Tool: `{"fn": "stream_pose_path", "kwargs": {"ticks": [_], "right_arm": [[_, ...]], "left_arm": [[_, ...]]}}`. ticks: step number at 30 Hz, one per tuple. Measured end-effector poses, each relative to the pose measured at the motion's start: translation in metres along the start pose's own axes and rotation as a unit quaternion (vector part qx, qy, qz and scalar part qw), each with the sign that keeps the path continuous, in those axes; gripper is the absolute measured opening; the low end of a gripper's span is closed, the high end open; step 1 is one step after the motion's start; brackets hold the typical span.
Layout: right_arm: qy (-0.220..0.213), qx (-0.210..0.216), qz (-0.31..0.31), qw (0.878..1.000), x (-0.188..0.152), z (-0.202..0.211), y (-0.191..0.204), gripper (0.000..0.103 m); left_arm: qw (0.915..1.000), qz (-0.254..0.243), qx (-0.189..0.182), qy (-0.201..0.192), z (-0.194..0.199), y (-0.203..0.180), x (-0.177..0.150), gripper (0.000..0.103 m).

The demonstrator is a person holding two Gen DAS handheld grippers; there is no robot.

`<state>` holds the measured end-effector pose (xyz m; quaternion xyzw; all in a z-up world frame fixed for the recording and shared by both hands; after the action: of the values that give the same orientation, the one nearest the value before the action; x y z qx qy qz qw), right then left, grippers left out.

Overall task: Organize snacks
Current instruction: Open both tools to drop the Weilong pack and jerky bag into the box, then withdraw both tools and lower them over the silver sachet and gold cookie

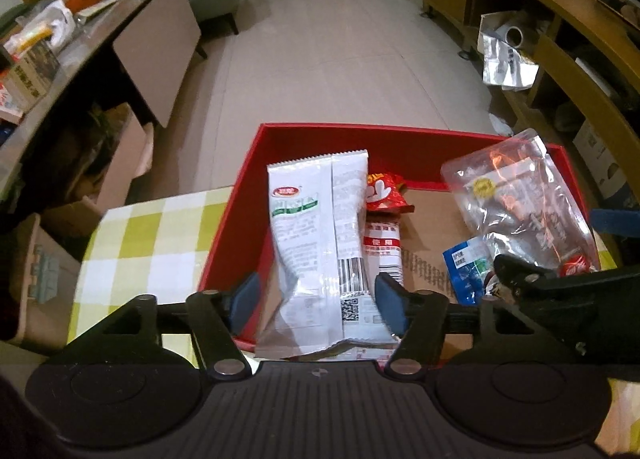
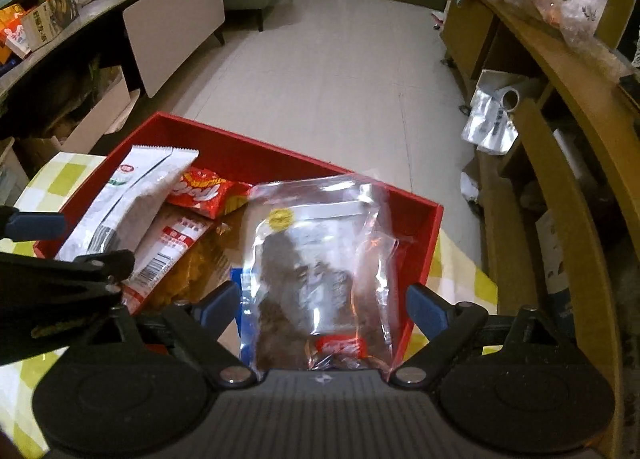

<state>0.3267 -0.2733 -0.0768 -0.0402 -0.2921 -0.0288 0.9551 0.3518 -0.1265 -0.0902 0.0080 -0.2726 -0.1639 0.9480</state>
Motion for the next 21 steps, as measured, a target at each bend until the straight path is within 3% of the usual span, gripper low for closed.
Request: {"fn": "stream_pose_path", "kwargs": {"ticks": [11, 21], "right_arm": [[-0.025, -0.001, 0.014, 1.0, 0.002, 0.029, 0.007, 0.098], [-0.032, 0.024, 0.035, 0.999, -0.012, 0.056, 0.032, 0.098]], "left_arm": [[0.9998, 0.015, -0.007, -0.013, 0.025, 0.01, -0.005, 0.077], [0.9996, 0.022, -0.011, -0.015, 0.048, 0.025, -0.025, 0.079]]}}
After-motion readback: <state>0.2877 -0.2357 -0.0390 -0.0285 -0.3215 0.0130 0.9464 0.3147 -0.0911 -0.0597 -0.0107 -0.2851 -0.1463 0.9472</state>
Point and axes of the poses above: each gripper's, at about its wrist camera, not at the fingertips, and z roughly against the way its jaws point, y to its left, x to its top, the point moved 10 cm from there along -z, roughly the way its jaws point, and after that the axes turned 3 degrees about -x, right-handed, at the moved point
